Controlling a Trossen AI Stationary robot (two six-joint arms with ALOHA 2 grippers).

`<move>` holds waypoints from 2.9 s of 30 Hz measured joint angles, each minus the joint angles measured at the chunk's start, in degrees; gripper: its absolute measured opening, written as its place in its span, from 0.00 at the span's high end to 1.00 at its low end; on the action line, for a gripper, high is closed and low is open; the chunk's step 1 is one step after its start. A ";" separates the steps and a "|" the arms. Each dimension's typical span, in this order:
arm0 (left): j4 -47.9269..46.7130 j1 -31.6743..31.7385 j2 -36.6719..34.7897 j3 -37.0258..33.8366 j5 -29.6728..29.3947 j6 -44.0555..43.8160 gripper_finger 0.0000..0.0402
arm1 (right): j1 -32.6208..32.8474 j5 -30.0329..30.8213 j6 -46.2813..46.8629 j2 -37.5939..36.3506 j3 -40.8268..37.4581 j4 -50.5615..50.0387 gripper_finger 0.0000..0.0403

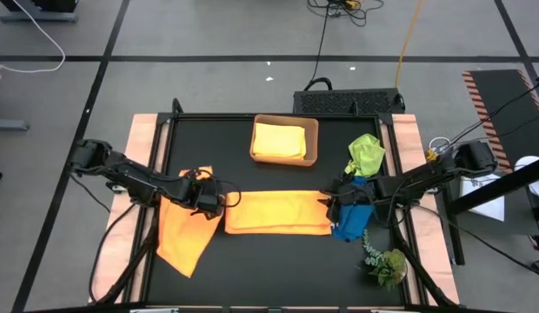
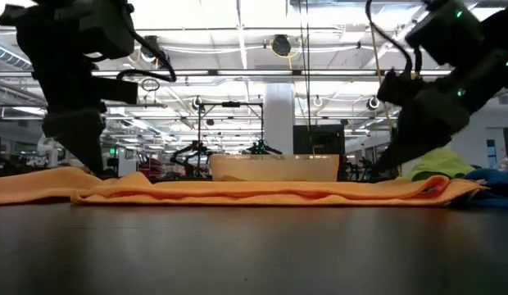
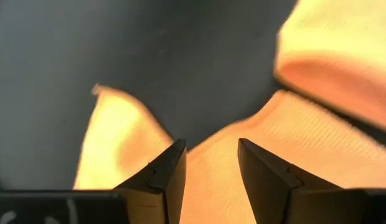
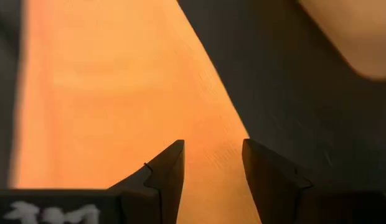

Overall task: Fold microfiber towels
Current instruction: Fold the right orange towel

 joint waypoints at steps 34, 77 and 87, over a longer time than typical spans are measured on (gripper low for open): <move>21.62 -16.87 13.60 3.54 -1.31 3.97 0.63 | 22.98 5.21 -2.46 4.95 0.00 6.31 0.61; 17.79 -16.96 13.53 5.92 4.24 9.48 0.96 | 22.96 9.02 -5.58 -0.08 0.02 0.48 0.99; 8.34 -16.96 13.53 13.83 5.12 9.50 0.96 | 22.96 9.02 -7.15 -4.37 0.02 0.58 0.99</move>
